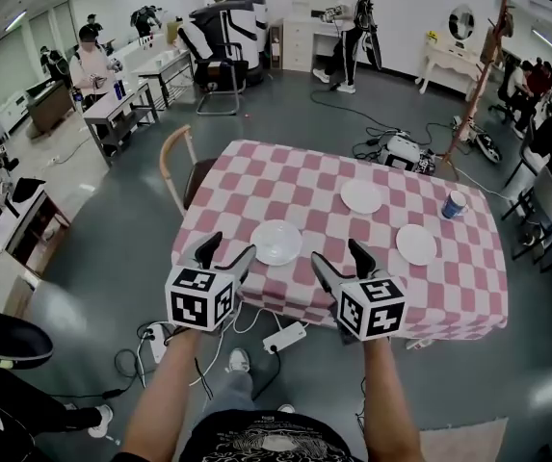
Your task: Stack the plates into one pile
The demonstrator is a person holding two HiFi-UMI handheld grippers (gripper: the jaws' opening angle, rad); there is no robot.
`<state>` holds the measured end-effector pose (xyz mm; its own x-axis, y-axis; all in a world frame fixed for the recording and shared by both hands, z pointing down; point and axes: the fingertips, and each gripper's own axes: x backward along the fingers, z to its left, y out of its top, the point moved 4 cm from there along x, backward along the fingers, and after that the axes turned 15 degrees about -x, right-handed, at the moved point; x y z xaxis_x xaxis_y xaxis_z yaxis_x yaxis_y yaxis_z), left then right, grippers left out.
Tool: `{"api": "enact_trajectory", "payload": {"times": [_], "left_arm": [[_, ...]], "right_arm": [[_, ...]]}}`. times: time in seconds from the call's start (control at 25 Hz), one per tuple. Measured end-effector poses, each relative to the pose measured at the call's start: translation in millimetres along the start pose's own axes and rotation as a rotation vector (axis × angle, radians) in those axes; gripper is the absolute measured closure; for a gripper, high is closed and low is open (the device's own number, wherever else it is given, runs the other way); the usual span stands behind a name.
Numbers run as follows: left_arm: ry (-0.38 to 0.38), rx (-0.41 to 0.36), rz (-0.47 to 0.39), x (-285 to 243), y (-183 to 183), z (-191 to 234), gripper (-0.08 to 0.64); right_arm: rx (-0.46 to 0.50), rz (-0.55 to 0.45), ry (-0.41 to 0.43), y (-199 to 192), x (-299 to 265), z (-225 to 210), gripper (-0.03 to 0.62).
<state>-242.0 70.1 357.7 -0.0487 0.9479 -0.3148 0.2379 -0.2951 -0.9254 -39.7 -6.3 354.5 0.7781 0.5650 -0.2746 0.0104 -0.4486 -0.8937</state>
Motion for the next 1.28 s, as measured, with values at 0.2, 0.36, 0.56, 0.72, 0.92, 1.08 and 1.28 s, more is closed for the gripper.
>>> {"api": "enact_trajectory", "payload": {"times": [0.2,0.36,0.56,0.72,0.92,1.08,1.28], "left_arm": [[-0.056,0.001,-0.014,-55,-2,31,0.265],[-0.112,-0.005,-0.013,-96,1,57,0.265],[-0.194,0.015,0.012,-135,-7,85,0.265],[-0.264,0.054,0.044,-156,-21,96,0.265],[-0.352,0.116,0.092,-179,-39,102,0.265],[-0.449,0.132,0.173,-194,-65,93,0.265],[-0.548,0.164,0.268,-206,-93,90,0.265]], "right_arm": [[0.000,0.005,-0.044,9,-48,-15,0.272],[-0.023,0.016,-0.084,17,-86,-25,0.270],[-0.072,0.046,-0.121,20,-124,-36,0.268],[-0.124,0.114,-0.122,8,-146,-42,0.261],[-0.168,0.219,-0.118,-13,-168,-49,0.250],[-0.224,0.269,-0.133,-31,-175,-57,0.255],[-0.310,0.339,-0.141,-54,-185,-61,0.258]]}}
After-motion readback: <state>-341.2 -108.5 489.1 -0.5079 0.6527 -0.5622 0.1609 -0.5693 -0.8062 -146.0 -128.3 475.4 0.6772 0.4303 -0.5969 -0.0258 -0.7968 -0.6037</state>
